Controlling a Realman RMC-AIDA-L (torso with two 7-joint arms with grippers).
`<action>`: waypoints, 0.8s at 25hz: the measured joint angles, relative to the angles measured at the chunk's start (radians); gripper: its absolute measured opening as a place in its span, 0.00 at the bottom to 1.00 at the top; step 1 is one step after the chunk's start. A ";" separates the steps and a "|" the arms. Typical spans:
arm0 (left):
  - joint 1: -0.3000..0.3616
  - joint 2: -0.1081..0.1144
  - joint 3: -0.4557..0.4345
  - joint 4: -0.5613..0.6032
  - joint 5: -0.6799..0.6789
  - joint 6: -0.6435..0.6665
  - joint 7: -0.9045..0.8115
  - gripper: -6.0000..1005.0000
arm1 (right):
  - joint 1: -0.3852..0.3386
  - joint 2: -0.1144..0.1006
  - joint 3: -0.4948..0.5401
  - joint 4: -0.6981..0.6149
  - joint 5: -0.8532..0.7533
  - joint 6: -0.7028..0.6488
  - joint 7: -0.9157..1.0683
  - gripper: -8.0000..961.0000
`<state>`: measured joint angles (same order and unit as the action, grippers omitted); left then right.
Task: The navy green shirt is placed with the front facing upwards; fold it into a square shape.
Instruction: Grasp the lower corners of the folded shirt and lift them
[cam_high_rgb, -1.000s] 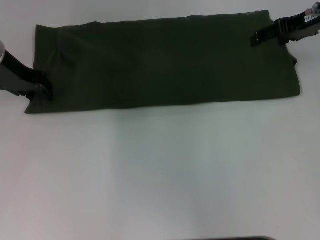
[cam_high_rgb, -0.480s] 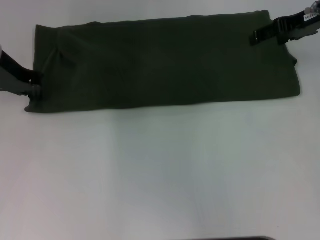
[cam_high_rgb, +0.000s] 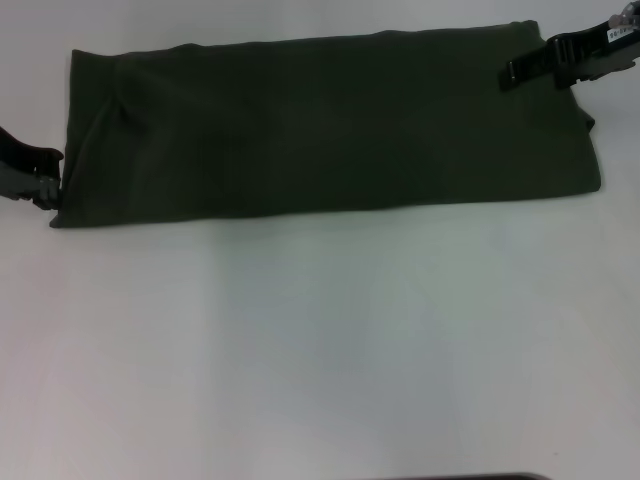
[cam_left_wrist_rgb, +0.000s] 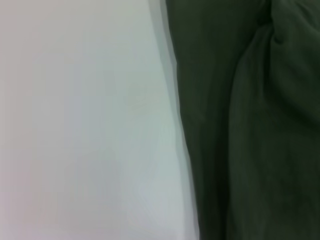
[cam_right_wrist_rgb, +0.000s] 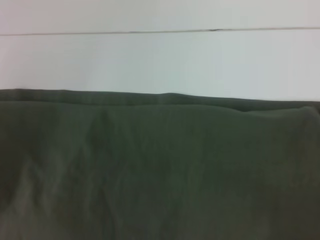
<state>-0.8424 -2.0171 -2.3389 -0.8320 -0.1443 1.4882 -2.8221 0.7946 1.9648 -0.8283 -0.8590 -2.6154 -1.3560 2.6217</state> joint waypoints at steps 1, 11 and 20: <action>0.003 -0.001 -0.002 -0.001 -0.002 0.001 0.003 0.04 | 0.000 0.000 0.000 0.000 0.000 0.000 0.000 0.97; 0.005 -0.011 -0.009 -0.061 -0.008 -0.011 0.021 0.07 | -0.005 -0.003 0.001 0.000 0.000 -0.001 0.000 0.97; -0.003 -0.023 0.028 -0.042 -0.001 -0.014 0.023 0.33 | -0.003 -0.005 0.003 0.000 0.000 -0.002 -0.001 0.97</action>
<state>-0.8459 -2.0401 -2.3111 -0.8737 -0.1457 1.4743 -2.7987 0.7913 1.9595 -0.8252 -0.8590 -2.6155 -1.3576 2.6205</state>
